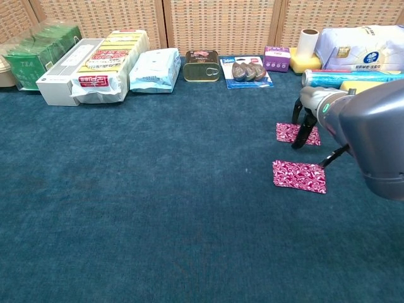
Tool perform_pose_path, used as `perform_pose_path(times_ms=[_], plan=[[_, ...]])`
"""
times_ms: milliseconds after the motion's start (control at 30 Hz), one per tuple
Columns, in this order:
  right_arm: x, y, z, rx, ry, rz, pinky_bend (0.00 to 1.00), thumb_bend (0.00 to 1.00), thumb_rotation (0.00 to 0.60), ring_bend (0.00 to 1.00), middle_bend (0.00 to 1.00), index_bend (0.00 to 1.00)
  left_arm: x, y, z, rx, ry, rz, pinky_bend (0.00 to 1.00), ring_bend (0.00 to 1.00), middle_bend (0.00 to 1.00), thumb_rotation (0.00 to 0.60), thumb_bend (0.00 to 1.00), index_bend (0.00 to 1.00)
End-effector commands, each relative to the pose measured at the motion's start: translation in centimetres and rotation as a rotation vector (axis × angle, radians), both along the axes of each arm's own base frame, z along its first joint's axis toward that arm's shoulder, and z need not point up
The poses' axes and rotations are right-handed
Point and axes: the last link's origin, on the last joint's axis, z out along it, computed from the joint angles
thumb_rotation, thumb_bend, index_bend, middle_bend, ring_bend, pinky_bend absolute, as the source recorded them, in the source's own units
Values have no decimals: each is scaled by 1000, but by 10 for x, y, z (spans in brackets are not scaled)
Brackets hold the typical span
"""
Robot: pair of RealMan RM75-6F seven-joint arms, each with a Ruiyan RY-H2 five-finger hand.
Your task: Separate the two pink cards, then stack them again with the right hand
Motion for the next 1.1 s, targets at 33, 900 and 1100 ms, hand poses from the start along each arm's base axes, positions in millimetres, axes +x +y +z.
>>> perform_pose_path(times_ms=[33,900,1100], plan=[[0,0,-1,-2,0,2,112,270,600,0,0,325,0,0,0,0,-1,1,58,0,0,600,102,0],[9,11,13,-31,-8,57,138,317,600,0,0,425,1,0,-1,-7,-1,-5,58,0,0,600,102,0],[10,25,21,-47,-11,45,138,317,600,0,0,425,0,-2,2,-6,-10,-15,58,0,0,600,102,0]])
